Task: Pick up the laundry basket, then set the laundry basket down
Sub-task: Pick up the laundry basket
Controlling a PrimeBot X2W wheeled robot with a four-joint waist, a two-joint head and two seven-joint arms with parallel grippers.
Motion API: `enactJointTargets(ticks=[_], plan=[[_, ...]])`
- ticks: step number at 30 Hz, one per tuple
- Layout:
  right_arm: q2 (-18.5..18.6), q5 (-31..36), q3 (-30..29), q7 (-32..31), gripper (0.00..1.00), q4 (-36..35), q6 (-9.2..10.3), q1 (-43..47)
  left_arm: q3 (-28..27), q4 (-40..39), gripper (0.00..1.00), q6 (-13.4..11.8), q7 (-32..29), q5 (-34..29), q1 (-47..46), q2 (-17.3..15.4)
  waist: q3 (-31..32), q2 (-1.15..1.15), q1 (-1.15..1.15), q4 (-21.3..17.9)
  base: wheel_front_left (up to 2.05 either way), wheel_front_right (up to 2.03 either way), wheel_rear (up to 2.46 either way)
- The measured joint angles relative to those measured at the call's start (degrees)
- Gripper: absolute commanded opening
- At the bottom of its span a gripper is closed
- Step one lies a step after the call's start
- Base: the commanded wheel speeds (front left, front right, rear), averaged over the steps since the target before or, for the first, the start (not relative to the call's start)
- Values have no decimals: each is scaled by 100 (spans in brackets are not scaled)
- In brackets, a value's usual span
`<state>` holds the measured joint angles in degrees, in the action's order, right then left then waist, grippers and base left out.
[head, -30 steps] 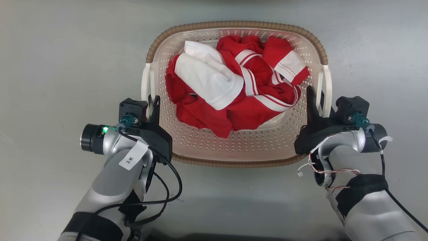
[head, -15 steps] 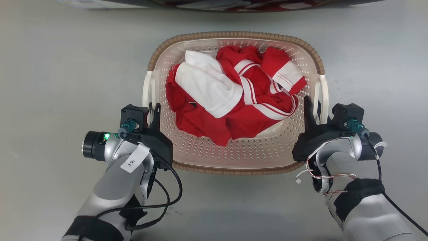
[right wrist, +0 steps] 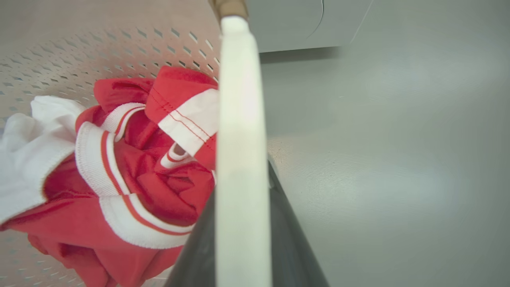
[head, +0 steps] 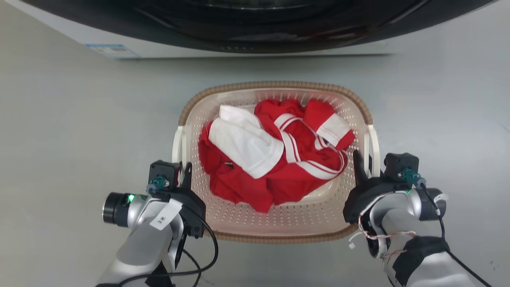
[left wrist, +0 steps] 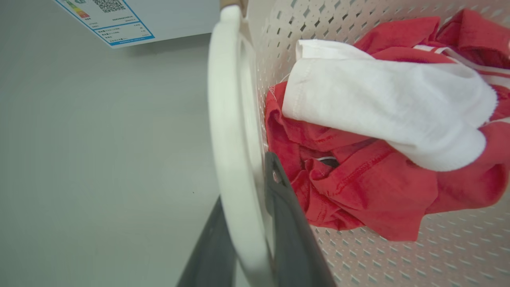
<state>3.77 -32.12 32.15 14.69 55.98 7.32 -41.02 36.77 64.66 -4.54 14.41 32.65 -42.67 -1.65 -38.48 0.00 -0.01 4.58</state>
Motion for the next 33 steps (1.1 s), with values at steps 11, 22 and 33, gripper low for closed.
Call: enactJointTargets(ticks=[11,22,33], plan=[[-42,-527,539,-170,0,183,0,512,129,276,0,55,-59,222,564,30,870,0,0,-97,0,0,0],[-81,-1028,1098,-651,0,244,0,1150,293,516,0,208,-427,363,1221,36,1776,-1,0,-201,0,0,0],[-90,-1537,1546,-1203,0,294,16,1870,472,592,0,354,-829,580,1962,36,2667,-1,0,-290,0,0,0]])
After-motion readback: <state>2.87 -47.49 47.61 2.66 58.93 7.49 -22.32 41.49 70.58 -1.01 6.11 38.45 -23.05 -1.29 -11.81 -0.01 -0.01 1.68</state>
